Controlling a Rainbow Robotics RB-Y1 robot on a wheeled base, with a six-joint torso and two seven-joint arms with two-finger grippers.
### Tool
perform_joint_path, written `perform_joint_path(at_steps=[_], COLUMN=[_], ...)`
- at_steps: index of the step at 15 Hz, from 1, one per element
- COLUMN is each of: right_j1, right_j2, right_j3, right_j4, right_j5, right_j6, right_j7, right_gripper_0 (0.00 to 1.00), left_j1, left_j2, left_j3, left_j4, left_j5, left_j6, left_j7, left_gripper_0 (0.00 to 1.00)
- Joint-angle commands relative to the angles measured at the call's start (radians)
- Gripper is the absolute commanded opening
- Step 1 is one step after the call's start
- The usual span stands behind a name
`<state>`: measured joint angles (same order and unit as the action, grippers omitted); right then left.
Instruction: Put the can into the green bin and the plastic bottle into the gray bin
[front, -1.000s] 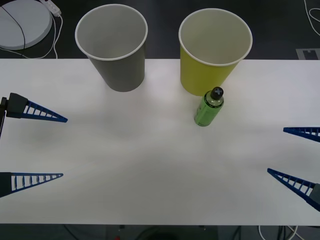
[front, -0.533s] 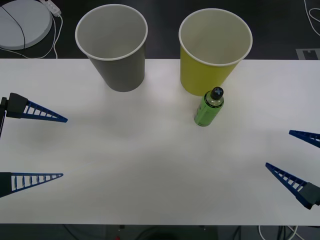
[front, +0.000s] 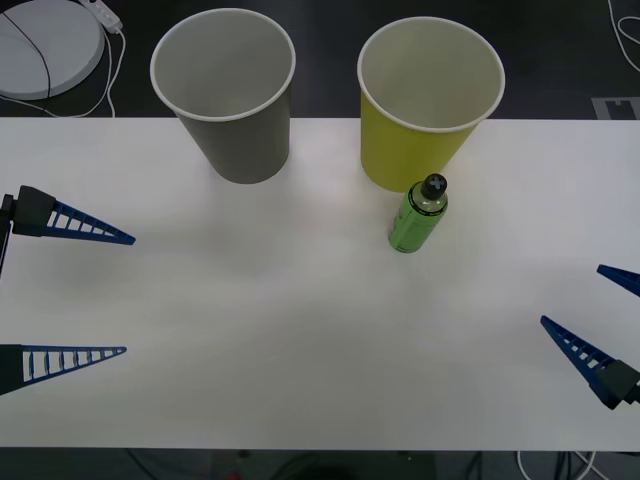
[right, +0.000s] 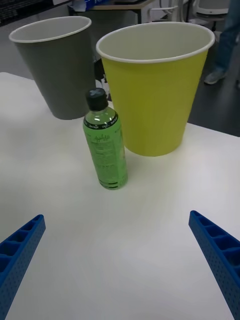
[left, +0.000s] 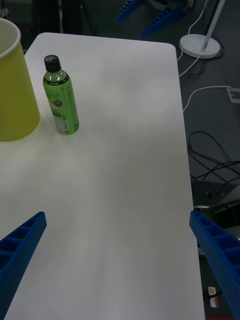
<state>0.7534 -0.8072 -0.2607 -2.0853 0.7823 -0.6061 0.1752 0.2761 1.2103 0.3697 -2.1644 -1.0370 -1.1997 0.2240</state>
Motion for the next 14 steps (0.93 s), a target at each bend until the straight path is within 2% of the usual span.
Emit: perform_joint_path(at_steps=[1,3,7,14], right_j1=[0.004,0.001,-0.028,-0.109], right_j2=[0.026,0.052,0.068,0.068], right_j3=[0.001,0.011,0.057,0.156], right_j4=[0.010,0.010,0.010,0.010], right_j5=[0.005,0.043,0.045,0.048], right_j6=[0.011,0.012,0.032,0.137], right_j7=[0.010,0.015,0.021,0.046], right_gripper_0=[1.00,1.00,1.00,1.00], left_j1=[0.000,0.000,0.000,0.000], left_j2=[0.000,0.000,0.000,0.000], left_j3=[0.000,0.000,0.000,0.000], left_j4=[0.000,0.000,0.000,0.000], left_j5=[0.000,0.000,0.000,0.000], left_j6=[0.000,0.000,0.000,0.000], left_j7=[0.000,0.000,0.000,0.000], left_gripper_0=[1.00,1.00,1.00,1.00])
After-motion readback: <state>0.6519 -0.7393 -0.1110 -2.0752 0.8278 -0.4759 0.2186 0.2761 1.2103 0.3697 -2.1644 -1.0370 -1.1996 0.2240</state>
